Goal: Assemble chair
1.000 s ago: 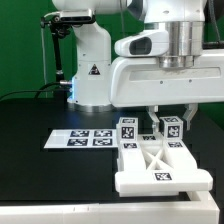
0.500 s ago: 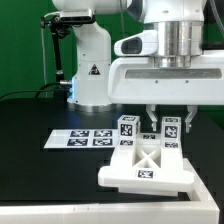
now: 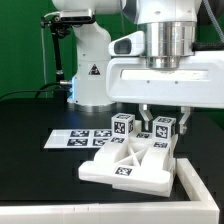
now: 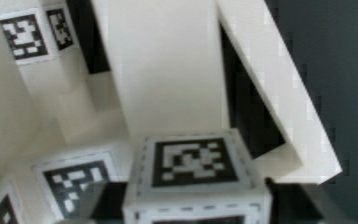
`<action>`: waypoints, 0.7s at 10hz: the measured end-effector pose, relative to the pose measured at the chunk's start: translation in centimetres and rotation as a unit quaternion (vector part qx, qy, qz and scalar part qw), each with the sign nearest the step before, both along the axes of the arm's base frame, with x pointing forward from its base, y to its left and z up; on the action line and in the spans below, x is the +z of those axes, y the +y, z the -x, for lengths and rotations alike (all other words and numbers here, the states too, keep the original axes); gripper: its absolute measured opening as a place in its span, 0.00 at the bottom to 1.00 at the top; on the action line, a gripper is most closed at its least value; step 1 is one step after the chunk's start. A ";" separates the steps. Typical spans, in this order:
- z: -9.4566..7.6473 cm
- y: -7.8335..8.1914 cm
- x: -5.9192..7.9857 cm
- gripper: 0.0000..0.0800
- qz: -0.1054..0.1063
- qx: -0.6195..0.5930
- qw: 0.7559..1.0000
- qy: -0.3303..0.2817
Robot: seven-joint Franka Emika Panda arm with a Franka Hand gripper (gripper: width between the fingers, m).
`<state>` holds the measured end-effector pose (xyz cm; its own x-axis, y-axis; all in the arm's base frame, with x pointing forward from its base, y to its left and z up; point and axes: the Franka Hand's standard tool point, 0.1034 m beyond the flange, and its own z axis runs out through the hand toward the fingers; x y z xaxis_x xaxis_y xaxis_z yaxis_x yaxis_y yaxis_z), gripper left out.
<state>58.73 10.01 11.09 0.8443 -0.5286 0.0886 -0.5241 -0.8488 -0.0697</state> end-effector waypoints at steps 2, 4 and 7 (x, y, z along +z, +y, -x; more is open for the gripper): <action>-0.1 0.1 1.0 0.76 -0.004 0.000 1.000 -0.002; -0.2 0.1 2.7 0.80 -0.009 0.004 1.000 -0.004; -0.3 0.0 3.2 0.81 -0.011 0.007 1.000 -0.005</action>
Offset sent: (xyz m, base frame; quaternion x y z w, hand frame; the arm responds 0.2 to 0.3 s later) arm -0.0101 -0.0052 0.0329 -0.0007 -0.0313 -0.0055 0.9995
